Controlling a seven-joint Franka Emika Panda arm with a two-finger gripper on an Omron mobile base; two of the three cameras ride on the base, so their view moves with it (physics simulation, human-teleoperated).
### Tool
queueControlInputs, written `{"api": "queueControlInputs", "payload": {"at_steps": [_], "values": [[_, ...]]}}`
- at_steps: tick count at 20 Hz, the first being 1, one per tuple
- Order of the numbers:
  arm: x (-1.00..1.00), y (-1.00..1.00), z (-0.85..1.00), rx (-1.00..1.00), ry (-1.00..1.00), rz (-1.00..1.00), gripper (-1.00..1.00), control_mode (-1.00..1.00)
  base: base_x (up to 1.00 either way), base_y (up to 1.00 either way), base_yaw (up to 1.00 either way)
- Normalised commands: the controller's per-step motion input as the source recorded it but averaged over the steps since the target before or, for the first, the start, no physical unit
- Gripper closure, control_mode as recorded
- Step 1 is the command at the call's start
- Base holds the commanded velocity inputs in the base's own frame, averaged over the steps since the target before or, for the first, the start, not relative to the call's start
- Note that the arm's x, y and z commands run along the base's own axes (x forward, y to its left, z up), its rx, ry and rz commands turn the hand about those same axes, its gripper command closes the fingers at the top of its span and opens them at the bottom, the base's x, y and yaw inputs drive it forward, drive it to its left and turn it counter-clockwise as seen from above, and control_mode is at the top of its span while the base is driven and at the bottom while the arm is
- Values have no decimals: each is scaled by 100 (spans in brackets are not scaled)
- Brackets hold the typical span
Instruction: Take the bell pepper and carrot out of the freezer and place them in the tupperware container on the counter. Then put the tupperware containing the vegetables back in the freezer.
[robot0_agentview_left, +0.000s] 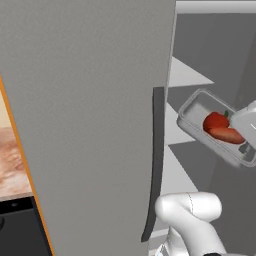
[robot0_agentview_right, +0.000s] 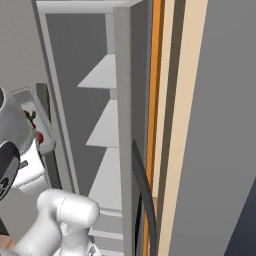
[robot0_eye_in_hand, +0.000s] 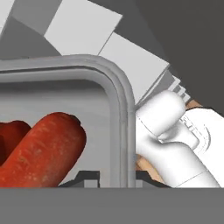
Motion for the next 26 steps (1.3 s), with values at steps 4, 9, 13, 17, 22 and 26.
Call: {"api": "queueControlInputs", "payload": {"at_steps": [4,9,13,17,22,26], "values": [[-26,0,24,3,-3,-32,100,-100,0,0,0],[1,-30,43,5,-1,-31,100,-100,0,0,0],[22,-42,48,4,0,-26,100,-100,0,0,0],[53,-26,18,7,0,-15,100,-100,0,0,0],[84,-12,0,14,-2,-2,100,-100,0,0,0],[91,-2,-9,15,-3,0,100,-100,0,0,0]]}}
